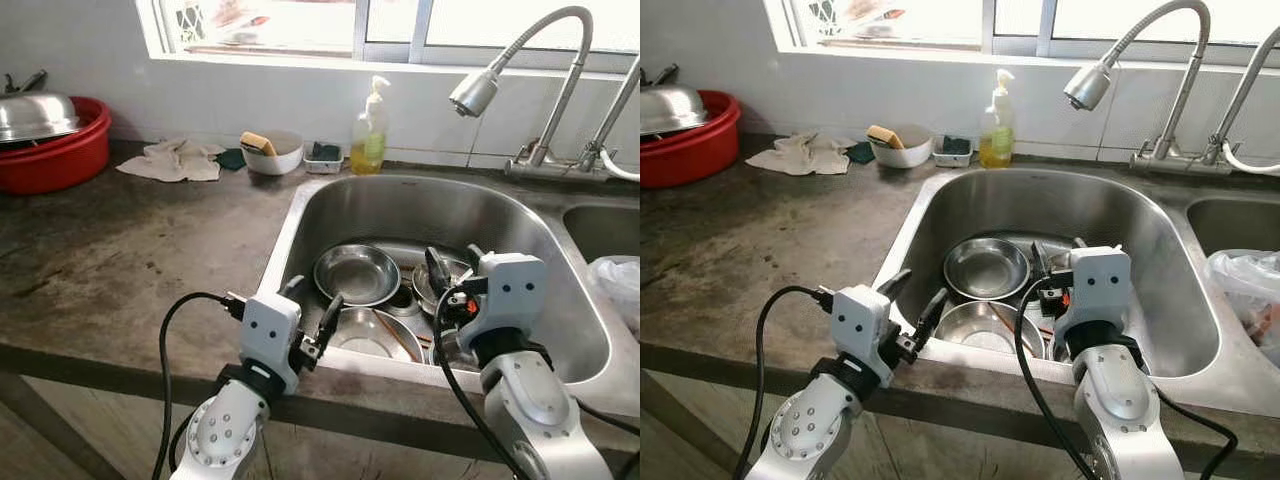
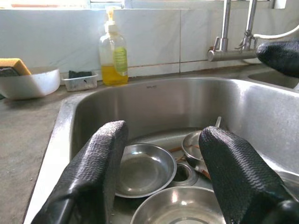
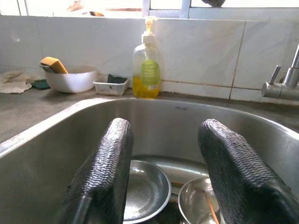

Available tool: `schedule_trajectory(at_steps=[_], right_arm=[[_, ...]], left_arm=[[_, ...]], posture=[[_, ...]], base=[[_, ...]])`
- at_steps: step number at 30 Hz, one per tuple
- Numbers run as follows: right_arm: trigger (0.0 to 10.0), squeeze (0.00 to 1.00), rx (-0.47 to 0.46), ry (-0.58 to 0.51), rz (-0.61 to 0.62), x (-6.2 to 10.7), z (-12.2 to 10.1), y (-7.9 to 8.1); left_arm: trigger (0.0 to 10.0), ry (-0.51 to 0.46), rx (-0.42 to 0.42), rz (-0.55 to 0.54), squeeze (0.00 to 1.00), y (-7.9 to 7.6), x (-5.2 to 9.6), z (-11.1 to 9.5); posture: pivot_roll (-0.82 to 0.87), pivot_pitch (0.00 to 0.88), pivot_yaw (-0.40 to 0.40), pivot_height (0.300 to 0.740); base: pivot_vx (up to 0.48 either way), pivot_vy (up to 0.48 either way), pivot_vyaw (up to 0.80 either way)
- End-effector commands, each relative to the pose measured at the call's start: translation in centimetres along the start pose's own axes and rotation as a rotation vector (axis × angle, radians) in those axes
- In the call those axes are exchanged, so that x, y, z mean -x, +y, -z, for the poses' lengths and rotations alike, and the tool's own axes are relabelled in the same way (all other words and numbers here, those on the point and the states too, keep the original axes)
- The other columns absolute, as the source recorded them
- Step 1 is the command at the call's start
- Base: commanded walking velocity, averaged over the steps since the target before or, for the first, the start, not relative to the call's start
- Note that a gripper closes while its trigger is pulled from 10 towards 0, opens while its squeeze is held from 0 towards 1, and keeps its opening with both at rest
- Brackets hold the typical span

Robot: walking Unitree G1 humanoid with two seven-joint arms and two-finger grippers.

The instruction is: Kitchen organization

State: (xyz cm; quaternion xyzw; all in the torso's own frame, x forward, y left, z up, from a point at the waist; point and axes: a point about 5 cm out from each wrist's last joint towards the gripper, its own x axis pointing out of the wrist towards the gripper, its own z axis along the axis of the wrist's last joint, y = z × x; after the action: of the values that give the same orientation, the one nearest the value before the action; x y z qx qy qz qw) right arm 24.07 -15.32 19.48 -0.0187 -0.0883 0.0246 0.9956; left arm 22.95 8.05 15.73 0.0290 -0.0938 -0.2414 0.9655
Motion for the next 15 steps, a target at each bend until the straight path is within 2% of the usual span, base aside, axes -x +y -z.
schedule_trajectory(at_steps=[1,5,14,15], right_arm=[[10.0,0.0,0.002,-0.056,0.007,-0.3,-1.0,0.1],[10.0,0.0,0.004,-0.065,0.016,-0.8,-1.1,0.0],[10.0,0.0,0.006,-0.056,0.026,-1.4,-1.0,0.5],[10.0,0.0,0.006,-0.056,0.025,-1.4,-1.0,0.5]], left_arm=[[10.0,0.001,-0.002,0.0,0.0,-0.1,0.0,0.0],[10.0,-0.002,0.001,-0.004,0.0,-0.1,-0.1,-0.1],[10.0,0.003,0.0,0.0,0.0,-0.3,-0.3,-0.1],[10.0,0.003,-0.001,0.0,0.0,-0.3,-0.3,-0.1]], posture=[[0.03,0.0,-0.034,0.74],[0.03,0.0,-0.039,0.74],[0.04,0.0,-0.042,0.74],[0.04,0.0,-0.042,0.74]], base=[[0.0,0.476,0.0],[0.0,0.474,0.7],[0.0,0.0,0.8],[0.0,0.465,0.8]])
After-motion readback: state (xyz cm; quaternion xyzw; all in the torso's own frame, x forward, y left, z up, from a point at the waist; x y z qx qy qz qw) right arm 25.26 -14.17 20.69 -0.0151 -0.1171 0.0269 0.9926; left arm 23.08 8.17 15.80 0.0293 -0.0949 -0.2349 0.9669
